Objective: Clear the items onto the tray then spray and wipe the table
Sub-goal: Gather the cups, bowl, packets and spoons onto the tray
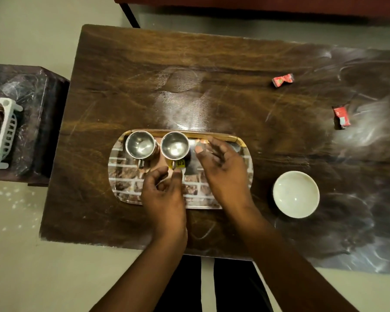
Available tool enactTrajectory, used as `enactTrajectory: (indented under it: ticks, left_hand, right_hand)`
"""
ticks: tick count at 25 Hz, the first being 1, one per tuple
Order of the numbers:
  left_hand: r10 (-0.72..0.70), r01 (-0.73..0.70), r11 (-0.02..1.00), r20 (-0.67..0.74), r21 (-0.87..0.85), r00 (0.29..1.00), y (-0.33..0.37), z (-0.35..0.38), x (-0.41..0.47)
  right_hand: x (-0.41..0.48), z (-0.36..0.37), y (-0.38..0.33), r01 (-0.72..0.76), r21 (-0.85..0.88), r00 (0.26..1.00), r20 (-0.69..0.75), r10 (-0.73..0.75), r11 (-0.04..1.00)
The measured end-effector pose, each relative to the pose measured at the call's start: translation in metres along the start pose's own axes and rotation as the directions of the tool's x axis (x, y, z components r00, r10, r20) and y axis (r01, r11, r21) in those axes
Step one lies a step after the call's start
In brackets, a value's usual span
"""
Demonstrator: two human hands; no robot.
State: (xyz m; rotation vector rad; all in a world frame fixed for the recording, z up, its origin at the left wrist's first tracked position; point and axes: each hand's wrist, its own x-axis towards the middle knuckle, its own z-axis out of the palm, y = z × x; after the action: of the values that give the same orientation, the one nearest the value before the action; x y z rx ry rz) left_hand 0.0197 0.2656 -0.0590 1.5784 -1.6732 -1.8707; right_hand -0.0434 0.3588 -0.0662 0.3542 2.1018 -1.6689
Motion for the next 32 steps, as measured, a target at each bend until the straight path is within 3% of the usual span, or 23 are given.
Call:
enactTrajectory:
  ticks: [4,7,11,16,24,32]
  left_hand:
    - [0.003,-0.056,0.973,0.229,0.225,0.974,-0.021,0.023,-0.041]
    - [-0.024,-0.157,0.922,0.456,0.354,0.890,-0.029,0.062,-0.067]
    - [-0.148,-0.193,0.870,0.613,0.455,0.776,-0.047,0.104,-0.094]
    - [-0.132,-0.198,0.853,0.567,0.482,0.813,-0.067,0.123,-0.103]
    - [-0.038,-0.158,0.930,0.512,0.333,0.858,-0.052,0.100,-0.091]
    - [0.073,-0.200,0.931,0.382,0.305,0.921,0.002,-0.025,-0.021]
  right_hand:
    - [-0.020,-0.084,0.010,0.101,-0.174,0.972,-0.193,-0.134,0.980]
    - [-0.031,-0.150,0.027,0.067,-0.342,0.920,-0.343,-0.190,0.937]
    - [-0.039,-0.203,0.057,-0.102,-0.198,0.894,-0.448,0.003,0.975]
    - [-0.042,-0.208,0.091,-0.173,-0.115,0.915,-0.385,0.117,0.978]
    - [-0.049,-0.178,0.073,-0.158,-0.094,0.915,-0.389,0.109,0.983]
    - [-0.060,-0.062,0.028,-0.100,-0.082,0.992,-0.085,0.093,0.992]
